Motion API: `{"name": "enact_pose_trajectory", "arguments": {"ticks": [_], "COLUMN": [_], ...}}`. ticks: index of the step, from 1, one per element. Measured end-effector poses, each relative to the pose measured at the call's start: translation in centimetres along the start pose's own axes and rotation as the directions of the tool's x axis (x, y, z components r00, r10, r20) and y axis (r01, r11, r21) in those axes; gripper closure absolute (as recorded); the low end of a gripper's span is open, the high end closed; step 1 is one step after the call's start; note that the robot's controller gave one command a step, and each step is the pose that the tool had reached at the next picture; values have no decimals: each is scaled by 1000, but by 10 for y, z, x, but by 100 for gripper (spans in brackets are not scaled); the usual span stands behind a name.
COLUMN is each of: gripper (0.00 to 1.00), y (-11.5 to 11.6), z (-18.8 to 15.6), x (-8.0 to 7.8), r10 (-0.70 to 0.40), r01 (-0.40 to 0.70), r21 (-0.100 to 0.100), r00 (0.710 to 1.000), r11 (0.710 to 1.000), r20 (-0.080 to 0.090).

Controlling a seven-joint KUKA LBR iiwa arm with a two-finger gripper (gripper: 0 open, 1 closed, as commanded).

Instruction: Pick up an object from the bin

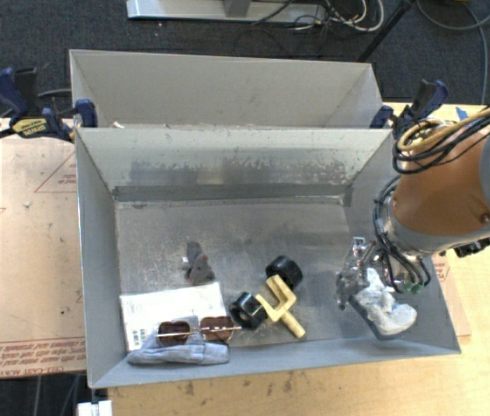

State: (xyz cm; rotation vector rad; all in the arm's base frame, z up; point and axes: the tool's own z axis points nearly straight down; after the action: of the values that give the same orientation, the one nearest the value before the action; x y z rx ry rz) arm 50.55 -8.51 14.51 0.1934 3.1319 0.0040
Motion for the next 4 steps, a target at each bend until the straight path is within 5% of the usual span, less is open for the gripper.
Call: {"name": "enact_pose_trajectory", "arguments": {"ticks": [1, 3, 4], "gripper": [0, 0, 0], "y": [-21, -3, -12], "z": [-24, -25, 16], "x": [-63, -55, -18], "r10": [-291, -236, -225], "r01": [291, 236, 225], "r21": [2, 1, 2], "r00": [957, 972, 974], "r11": [957, 972, 974], "r20": [1, -3, 5]}}
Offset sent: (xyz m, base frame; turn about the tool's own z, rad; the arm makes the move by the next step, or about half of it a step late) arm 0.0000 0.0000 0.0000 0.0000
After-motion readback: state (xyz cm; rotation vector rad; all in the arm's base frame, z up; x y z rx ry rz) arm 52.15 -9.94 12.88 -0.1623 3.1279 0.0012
